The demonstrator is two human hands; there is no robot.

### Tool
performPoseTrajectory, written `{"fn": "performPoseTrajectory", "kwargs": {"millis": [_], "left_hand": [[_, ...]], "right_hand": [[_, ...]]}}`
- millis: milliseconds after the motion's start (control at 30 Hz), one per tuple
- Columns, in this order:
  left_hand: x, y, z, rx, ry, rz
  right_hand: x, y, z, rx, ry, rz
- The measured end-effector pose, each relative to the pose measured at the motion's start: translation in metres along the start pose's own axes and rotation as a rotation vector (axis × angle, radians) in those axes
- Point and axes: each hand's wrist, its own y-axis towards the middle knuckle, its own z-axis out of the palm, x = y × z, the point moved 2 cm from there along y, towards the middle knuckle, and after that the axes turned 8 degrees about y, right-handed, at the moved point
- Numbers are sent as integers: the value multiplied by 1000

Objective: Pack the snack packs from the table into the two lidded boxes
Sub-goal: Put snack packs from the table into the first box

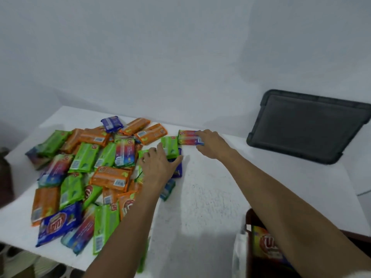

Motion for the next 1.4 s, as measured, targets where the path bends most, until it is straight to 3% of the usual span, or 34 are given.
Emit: {"fn": "performPoseTrajectory", "kwargs": {"millis": [233,467,800,1000,1100,1400], "left_hand": [[-8,20,11,-21,54,-36],[-9,28,17,-74,-30,-44],[2,9,-4,-263,-290,31],[-4,-10,-19,-337,-716,201],[-13,-22,-26,-304,-844,313],[-52,-90,-58,-335,-753,622]], "right_hand": [[0,51,10,89,-234,-54],[-7,43,7,97,-272,-91],[-22,-17,-24,-162,331,-47],[-29,-76,-57,-246,701,-81],[-28,-109,-72,-305,748,-82],[-35,-226,-97,-481,725,-51]]}}
